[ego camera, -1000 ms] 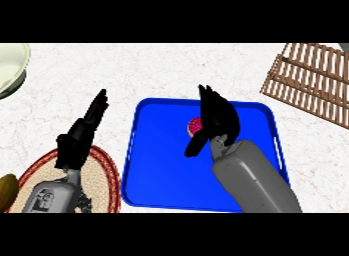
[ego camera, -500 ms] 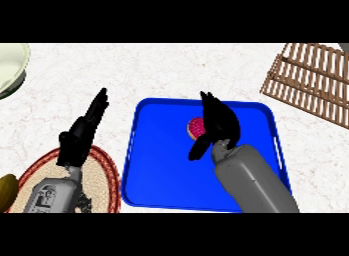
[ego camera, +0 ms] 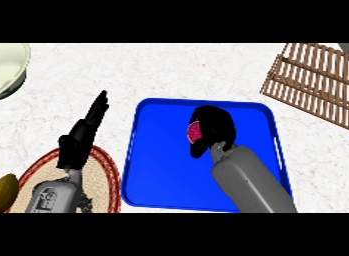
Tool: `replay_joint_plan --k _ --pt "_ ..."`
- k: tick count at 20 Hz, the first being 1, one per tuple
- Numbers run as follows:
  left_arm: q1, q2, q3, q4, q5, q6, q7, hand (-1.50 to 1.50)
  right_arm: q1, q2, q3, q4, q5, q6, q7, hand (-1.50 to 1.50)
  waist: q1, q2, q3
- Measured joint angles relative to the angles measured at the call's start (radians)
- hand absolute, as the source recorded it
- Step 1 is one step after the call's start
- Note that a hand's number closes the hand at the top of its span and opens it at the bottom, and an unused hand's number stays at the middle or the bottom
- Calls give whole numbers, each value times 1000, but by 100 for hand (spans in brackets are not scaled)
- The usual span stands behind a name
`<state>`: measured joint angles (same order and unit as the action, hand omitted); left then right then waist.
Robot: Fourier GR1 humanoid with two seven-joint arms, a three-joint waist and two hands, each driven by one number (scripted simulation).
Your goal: Pick the cupcake from the tray and place it in the tiered shelf
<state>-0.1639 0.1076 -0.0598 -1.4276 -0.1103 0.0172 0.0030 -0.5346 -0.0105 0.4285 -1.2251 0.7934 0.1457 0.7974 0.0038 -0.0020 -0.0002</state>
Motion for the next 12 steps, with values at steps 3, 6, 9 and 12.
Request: replay_joint_plan --k 3,6,9,12 --pt "-12 -2 7 13 -6 -5 -2 0 11 -1 -16 -5 32 0 -36 150 -1 1 0" --pt "-22 -4 14 10 -8 -9 12 0 -1 5 -1 -18 32 -25 -2 150 0 1 0" --pt "-14 6 20 -13 -1 -18 23 0 -3 8 -32 -33 46 -76 85 150 0 1 0" --pt "-29 4 22 -12 1 -20 36 0 6 8 -39 -55 68 -153 199 150 -3 0 0"
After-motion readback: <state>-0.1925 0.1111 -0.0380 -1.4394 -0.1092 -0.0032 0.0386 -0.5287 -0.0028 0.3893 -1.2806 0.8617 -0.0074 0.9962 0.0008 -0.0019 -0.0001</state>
